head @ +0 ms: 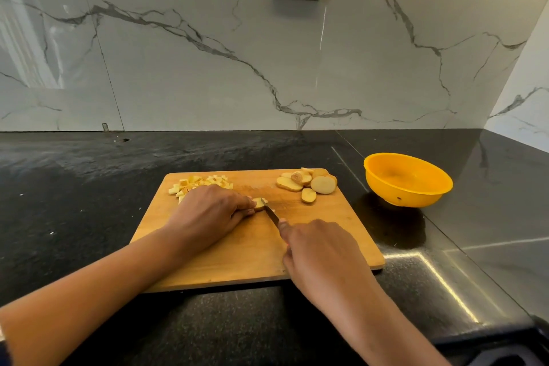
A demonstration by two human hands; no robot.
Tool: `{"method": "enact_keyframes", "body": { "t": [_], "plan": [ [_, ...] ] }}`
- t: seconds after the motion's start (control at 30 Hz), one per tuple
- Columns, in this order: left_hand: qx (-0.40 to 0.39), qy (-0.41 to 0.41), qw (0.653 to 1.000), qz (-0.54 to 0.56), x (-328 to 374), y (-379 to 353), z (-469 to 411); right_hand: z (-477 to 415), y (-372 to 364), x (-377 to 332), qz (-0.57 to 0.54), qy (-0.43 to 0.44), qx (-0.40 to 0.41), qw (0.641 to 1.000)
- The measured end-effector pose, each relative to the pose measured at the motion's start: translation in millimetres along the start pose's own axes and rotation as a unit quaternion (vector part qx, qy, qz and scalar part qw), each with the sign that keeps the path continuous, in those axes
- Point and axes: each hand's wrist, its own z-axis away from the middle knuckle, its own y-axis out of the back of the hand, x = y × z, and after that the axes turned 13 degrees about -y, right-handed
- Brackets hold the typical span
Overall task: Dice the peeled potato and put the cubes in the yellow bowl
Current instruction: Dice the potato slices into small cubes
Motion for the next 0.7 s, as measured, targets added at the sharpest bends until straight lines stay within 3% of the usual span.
{"method": "enact_keyframes", "body": {
  "t": [0.1, 0.33, 0.5, 0.7],
  "plan": [
    [-0.019, -0.014, 1.000, -0.010, -1.1, 0.2, 2.0, 19.3, 4.0, 4.8, -0.001, 0.000, -0.010, 1.000],
    [-0.150, -0.051, 0.987, 0.016, -15.9, 9.2, 9.8, 10.7, 1.3, 11.2, -0.052, -0.008, 0.043, 0.998],
    [-0.137, -0.060, 0.988, 0.033, -22.0, 9.1, 17.3, 4.0, -1.8, 8.2, -0.088, -0.022, 0.055, 0.994],
    [-0.174, -0.104, 0.979, 0.035, -31.3, 14.1, 21.4, 3.1, -0.1, 9.6, -0.107, -0.032, 0.080, 0.991]
  ]
}}
